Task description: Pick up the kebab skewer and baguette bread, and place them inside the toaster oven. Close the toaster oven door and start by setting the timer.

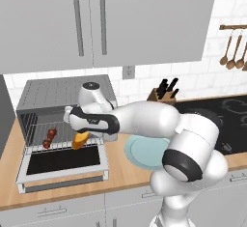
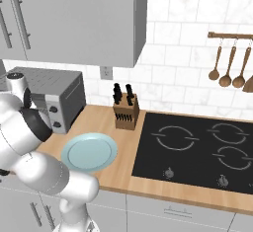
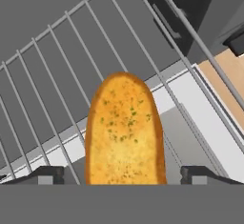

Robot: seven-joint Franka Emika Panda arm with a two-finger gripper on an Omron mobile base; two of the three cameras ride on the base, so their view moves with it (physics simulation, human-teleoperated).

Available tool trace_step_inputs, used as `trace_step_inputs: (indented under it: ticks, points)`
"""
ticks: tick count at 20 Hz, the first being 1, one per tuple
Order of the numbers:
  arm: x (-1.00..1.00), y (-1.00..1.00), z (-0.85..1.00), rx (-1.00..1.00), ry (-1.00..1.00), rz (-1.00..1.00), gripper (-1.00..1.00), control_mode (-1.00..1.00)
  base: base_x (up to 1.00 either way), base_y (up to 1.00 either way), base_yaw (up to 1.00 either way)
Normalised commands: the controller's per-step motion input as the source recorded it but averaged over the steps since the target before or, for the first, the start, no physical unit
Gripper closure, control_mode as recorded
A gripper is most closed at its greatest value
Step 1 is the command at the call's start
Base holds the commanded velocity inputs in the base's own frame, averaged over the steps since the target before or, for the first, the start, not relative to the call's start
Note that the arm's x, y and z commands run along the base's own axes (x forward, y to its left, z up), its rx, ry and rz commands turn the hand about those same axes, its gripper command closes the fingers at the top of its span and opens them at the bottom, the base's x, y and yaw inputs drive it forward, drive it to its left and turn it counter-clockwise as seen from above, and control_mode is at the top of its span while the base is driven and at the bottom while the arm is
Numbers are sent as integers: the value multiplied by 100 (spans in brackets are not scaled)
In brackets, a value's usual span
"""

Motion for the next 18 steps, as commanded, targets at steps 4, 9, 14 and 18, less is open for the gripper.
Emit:
trace_step_inputs:
  ticks: [4,9,14,18]
  points:
    - [-29,0,20,3,-4,0,-100,-100,0,0,0]
    - [-100,11,26,6,1,4,-100,-100,0,0,0]
    - [-61,1,-20,0,16,3,-100,-100,0,0,0]
    - [-28,-1,-66,-5,14,4,-100,-100,0,0,0]
